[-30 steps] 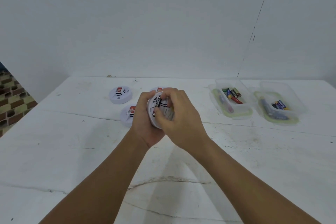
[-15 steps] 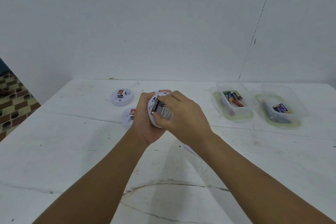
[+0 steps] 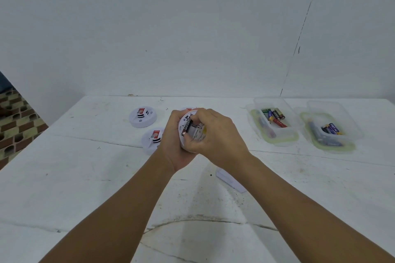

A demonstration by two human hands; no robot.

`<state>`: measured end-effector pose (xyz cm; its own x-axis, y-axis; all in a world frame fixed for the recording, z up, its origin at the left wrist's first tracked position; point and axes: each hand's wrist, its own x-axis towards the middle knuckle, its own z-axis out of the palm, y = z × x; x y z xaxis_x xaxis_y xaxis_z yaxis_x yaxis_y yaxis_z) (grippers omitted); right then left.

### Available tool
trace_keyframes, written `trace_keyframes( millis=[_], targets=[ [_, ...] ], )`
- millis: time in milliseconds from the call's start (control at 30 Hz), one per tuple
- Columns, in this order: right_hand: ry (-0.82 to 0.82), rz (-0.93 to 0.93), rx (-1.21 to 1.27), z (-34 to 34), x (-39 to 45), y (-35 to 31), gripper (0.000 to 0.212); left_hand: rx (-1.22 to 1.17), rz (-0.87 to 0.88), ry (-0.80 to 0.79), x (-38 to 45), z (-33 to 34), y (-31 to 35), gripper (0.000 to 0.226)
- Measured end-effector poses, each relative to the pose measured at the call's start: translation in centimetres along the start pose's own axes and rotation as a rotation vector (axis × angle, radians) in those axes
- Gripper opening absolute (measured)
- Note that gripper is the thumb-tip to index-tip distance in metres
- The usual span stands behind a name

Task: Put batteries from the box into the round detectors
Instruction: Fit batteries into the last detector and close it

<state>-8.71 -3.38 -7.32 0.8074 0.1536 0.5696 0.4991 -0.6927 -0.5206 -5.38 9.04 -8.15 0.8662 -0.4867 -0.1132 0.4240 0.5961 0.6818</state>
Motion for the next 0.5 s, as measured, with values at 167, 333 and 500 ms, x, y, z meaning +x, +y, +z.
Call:
trace_keyframes(
  millis=[167,333,500],
  targets=[
    [-0.024,-0.004,0.027,0.2,0.1,0.6,0.027,-0.007,0.008,0.016,0.4,-0.2,-0.1,0.023],
    [-0.065,0.005,0.057,-0.1,0.1,1.0,0.026,-0.008,-0.003,0.028,0.4,-0.3,-0.2,0.020],
    [-0.136,0.001,0.029,-0.3,0.3,1.6,0.026,0.036,-0.019,0.044,0.4,-0.4,-0.2,0.022]
  ],
)
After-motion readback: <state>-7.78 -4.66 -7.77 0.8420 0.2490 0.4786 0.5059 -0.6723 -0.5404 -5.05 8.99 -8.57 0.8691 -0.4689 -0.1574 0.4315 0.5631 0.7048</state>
